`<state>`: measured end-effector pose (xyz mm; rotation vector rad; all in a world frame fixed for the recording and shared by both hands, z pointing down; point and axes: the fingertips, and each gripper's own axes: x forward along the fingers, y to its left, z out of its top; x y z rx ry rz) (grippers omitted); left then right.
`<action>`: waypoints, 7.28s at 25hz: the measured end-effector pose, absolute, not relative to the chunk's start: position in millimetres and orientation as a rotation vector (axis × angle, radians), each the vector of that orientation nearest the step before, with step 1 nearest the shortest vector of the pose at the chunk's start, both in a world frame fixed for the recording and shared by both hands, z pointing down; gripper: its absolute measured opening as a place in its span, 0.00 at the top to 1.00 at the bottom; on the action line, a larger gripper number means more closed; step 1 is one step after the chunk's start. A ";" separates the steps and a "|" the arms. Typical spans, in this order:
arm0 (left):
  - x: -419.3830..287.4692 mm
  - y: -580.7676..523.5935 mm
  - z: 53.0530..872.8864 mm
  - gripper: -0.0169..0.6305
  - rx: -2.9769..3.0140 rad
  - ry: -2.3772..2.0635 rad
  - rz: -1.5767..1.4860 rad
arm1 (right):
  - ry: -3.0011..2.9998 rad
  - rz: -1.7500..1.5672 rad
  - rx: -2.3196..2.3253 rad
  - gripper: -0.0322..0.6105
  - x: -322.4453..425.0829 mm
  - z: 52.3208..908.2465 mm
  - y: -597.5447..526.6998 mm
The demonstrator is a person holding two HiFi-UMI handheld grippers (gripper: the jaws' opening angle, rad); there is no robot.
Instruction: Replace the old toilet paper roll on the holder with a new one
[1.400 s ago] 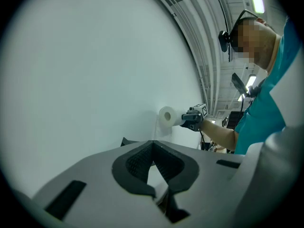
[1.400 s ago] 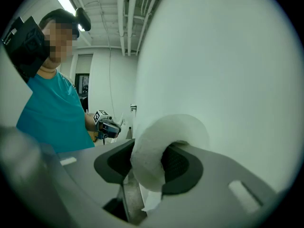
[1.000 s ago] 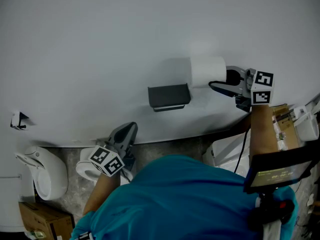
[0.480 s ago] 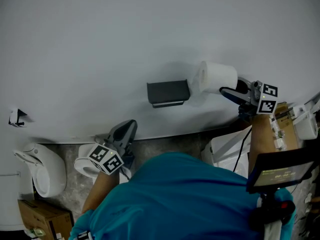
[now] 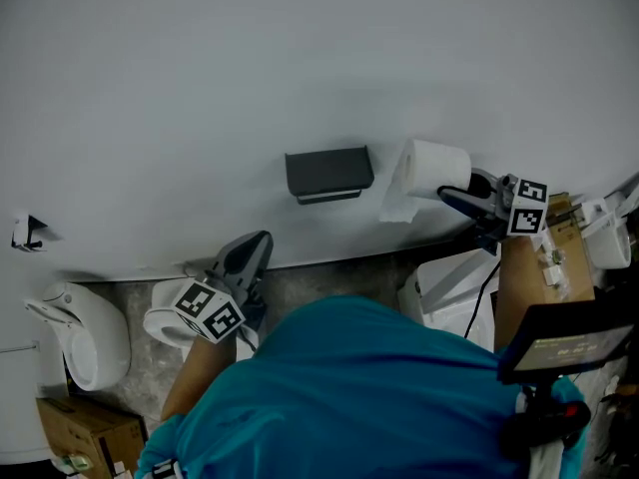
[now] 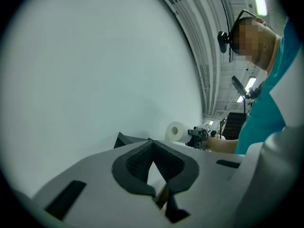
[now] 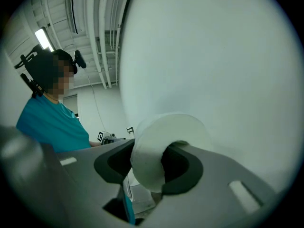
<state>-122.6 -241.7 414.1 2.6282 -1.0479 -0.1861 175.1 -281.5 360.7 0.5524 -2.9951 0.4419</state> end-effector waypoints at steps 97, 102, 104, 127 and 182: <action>-139.0 -217.0 413.6 0.96 2.573 -1.147 -0.206 | -2.639 0.711 0.523 0.66 94.4 511.0 -327.0; -136.8 -217.4 414.9 0.96 2.573 -1.139 -0.206 | -2.595 0.681 0.613 0.65 94.6 510.2 -329.7; -136.2 -217.5 415.7 0.96 2.573 -1.136 -0.205 | -2.569 0.655 0.659 0.63 95.5 510.4 -331.5; -131.2 -216.0 417.9 0.96 2.568 -1.123 -0.208 | -2.450 0.499 0.919 0.59 87.6 511.2 -338.8; -134.7 -212.3 418.1 0.96 2.555 -1.146 -0.228 | -2.415 0.597 0.899 0.60 31.9 516.3 -320.3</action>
